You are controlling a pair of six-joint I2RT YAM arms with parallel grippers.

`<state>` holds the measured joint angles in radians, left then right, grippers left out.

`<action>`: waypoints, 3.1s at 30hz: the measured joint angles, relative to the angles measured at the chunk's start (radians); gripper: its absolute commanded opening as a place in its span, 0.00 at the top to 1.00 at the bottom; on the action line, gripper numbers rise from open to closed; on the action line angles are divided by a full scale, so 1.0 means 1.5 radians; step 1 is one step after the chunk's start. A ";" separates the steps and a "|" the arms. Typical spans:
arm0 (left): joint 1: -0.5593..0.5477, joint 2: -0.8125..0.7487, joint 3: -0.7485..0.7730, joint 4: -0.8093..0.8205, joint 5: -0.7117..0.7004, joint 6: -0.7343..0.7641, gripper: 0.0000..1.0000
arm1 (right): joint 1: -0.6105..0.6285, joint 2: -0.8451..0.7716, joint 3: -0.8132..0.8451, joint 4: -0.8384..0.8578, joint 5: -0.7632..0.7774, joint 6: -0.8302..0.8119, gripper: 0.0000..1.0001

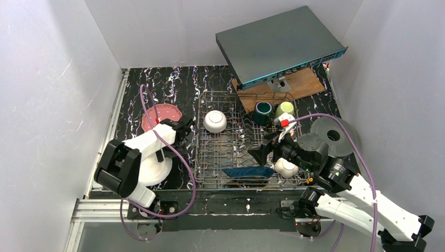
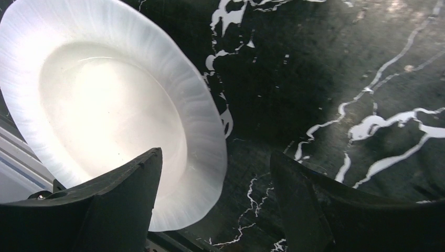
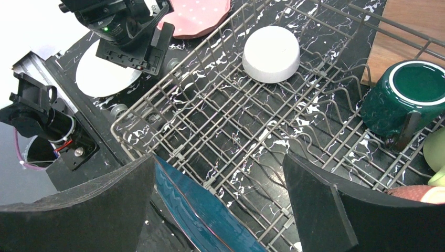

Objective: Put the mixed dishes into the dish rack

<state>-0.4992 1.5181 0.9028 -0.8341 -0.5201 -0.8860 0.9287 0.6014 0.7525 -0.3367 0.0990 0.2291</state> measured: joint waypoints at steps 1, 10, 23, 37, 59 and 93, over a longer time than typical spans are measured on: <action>0.007 -0.001 -0.008 0.005 0.003 0.001 0.28 | 0.000 -0.003 -0.002 0.000 0.002 0.000 0.02; 0.046 -0.003 -0.038 0.048 0.035 0.022 0.50 | 0.000 -0.001 -0.018 -0.003 0.004 0.002 0.02; 0.048 -0.054 -0.054 0.009 0.010 0.042 0.98 | 0.000 0.026 -0.019 0.003 -0.004 0.010 0.02; 0.050 -0.315 -0.012 -0.135 -0.011 0.039 1.00 | 0.000 0.065 -0.019 0.022 -0.032 0.025 0.02; 0.054 -0.457 0.238 -0.237 0.046 -0.031 1.00 | 0.032 0.212 0.053 0.027 -0.038 0.074 0.02; 0.054 -0.572 0.216 -0.162 0.291 -0.417 1.00 | 0.429 0.641 0.403 0.226 0.514 -0.269 0.10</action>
<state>-0.4187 0.6594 1.2274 -1.0771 -0.0834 -1.5116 1.5726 1.5623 1.3575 0.0025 0.8696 -0.1738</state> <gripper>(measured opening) 0.049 0.933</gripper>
